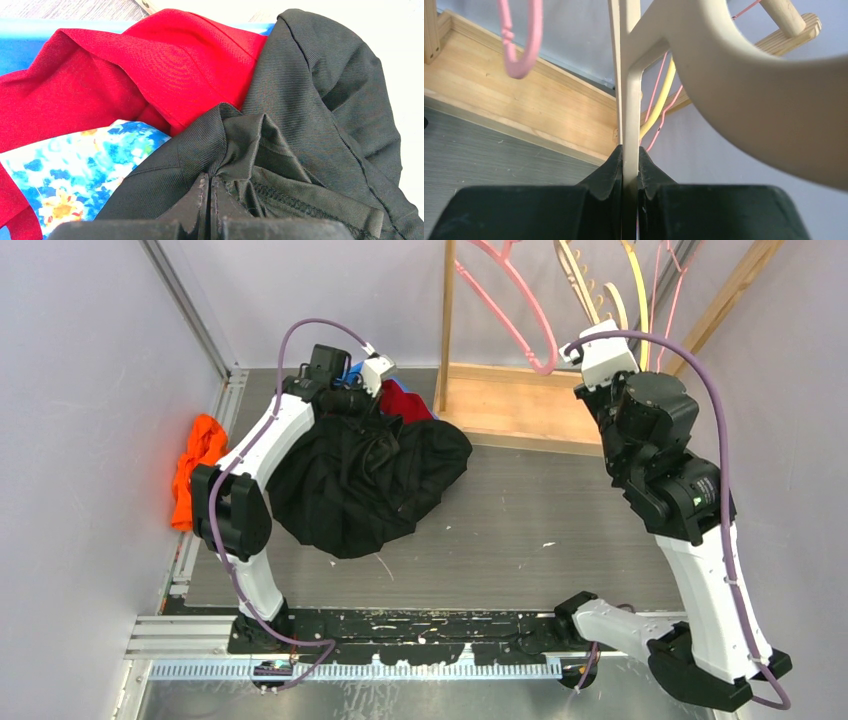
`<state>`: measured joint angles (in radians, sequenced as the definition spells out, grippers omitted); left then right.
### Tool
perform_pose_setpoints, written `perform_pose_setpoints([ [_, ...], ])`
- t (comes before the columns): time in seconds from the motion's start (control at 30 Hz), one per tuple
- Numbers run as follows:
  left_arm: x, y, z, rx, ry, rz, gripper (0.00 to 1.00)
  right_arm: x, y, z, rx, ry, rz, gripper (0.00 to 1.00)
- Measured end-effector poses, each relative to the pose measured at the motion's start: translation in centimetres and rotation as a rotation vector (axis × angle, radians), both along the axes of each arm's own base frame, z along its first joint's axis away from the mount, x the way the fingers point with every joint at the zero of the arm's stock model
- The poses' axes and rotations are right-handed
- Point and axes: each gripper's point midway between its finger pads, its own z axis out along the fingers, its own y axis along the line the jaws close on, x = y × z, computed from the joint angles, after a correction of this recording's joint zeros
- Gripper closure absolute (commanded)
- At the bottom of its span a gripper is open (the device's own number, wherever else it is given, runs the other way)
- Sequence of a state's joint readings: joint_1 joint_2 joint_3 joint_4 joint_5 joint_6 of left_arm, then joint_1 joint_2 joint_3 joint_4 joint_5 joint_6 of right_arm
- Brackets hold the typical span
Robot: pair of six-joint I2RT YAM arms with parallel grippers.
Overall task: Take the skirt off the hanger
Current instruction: Place the hanger at the clothesline.
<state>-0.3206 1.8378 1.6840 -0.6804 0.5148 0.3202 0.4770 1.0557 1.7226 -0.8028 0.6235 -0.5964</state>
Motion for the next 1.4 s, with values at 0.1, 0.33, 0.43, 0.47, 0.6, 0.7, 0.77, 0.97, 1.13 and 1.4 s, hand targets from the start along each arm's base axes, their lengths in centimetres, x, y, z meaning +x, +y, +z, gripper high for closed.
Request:
perform_pose_setpoints([
  [0.1,0.0,0.0,0.0,-0.002,0.001,-0.002,1.00,0.8,0.3,-0.4,-0.005,0.011,-0.004,0.99],
  [0.33,-0.2,-0.2,0.1,-0.012,0.009,-0.001,1.00,7.2,1.2,-0.9,0.042,0.018,-0.037,0.99],
  [0.43,-0.5,-0.3,0.4,-0.018,0.011,0.000,1.00,12.2,1.4,-1.7,0.088,0.029,-0.049,0.99],
  [0.47,-0.7,-0.3,0.4,-0.018,0.011,-0.001,1.00,13.5,1.5,-1.9,0.102,0.028,-0.050,0.99],
  [0.6,-1.6,-0.1,0.9,-0.015,0.006,-0.004,1.00,18.2,1.6,-3.3,0.175,0.036,-0.043,0.99],
  [0.7,-2.0,0.1,1.5,-0.010,-0.011,-0.007,1.00,20.1,1.7,-3.5,0.221,0.029,-0.027,0.99],
  [0.77,-2.0,0.1,1.8,-0.008,-0.021,-0.009,1.00,21.0,1.7,-2.9,0.246,0.004,-0.017,0.99],
  [0.97,-2.1,0.4,1.5,0.008,-0.017,-0.001,1.00,22.4,1.2,0.1,0.298,-0.086,0.003,0.99],
  [1.13,-2.2,0.6,1.3,0.016,-0.010,0.002,1.00,25.0,0.7,0.3,0.346,-0.123,0.016,0.99],
  [1.4,-2.1,1.1,1.0,0.048,-0.007,0.022,1.00,29.0,0.5,-2.2,0.433,-0.110,0.036,0.99],
])
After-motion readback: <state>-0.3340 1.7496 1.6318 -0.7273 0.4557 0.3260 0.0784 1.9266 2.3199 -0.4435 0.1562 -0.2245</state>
